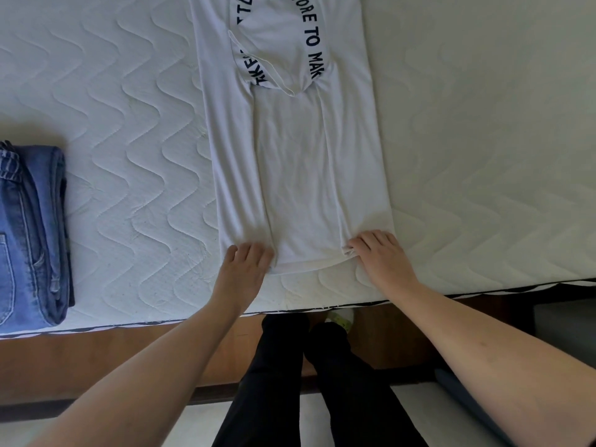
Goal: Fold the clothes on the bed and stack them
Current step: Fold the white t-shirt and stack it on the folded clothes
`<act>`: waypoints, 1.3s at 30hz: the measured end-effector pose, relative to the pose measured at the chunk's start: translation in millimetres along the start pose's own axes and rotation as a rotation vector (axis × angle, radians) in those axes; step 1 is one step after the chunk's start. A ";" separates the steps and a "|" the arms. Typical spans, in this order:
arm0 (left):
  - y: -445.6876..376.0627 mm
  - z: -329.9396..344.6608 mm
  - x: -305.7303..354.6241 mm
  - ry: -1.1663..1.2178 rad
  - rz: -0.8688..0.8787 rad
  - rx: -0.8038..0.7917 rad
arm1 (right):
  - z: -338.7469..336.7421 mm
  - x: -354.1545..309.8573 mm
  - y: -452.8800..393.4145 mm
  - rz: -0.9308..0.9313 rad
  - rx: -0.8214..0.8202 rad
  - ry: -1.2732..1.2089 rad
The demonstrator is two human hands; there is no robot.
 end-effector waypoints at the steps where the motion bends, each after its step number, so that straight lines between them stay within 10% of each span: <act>1: -4.7 -2.6 -1.2 0.050 -0.026 0.018 | -1.8 0.1 -0.2 -0.009 0.017 -0.021; 10: 4.5 -36.1 -6.5 0.284 -0.066 0.126 | -29.6 8.1 -2.5 -0.021 -0.013 -0.164; 16: 24.8 -88.2 0.1 0.352 -0.105 -0.104 | -64.6 -5.6 14.9 -0.042 -0.259 -0.167; 21: 50.2 -119.9 7.3 0.333 -0.162 -0.258 | -121.7 -27.5 36.3 -0.050 -0.154 -0.185; 39: 124.3 -231.9 26.9 0.442 -0.061 -0.392 | -219.2 -73.6 68.7 -0.138 -0.431 -0.086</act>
Point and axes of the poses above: each hand's wrist, its own y-axis away from the middle knuckle, its own z-axis out of the palm, x = y × z, the point moved 1 cm from there along -y, towards the middle knuckle, and after that the axes turned 10 degrees about x, right-handed, at the moved point
